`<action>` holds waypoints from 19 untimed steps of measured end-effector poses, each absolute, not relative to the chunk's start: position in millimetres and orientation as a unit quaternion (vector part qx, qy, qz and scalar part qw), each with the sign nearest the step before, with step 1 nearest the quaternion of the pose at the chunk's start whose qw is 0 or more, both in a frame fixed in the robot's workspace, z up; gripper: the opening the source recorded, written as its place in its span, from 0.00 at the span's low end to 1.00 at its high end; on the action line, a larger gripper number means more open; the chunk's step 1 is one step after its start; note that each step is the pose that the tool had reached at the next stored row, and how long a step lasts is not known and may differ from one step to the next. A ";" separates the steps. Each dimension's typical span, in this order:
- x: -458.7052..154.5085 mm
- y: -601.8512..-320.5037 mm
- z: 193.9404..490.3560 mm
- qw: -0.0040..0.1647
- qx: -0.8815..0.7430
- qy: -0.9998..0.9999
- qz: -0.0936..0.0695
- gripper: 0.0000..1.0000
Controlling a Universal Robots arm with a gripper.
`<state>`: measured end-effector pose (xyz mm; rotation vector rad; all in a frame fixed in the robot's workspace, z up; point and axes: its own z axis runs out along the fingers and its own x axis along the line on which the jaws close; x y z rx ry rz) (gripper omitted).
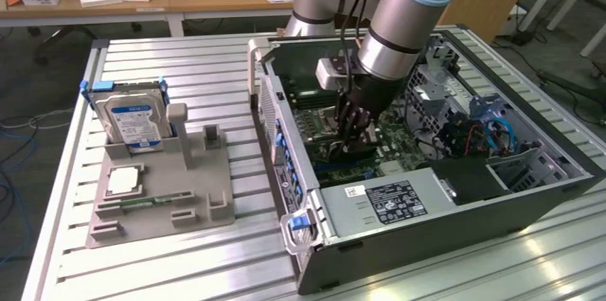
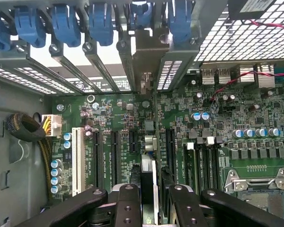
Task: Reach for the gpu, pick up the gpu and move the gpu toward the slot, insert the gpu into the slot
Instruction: 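Insert the gpu into the slot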
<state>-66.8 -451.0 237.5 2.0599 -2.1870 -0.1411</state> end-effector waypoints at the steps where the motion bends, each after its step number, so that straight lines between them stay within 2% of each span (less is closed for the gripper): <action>1: -66.8 -451.0 237.1 0.067 0.683 -0.726 -0.047 0.27; 19: -66.9 -451.0 229.7 0.067 0.683 -0.726 -0.047 0.27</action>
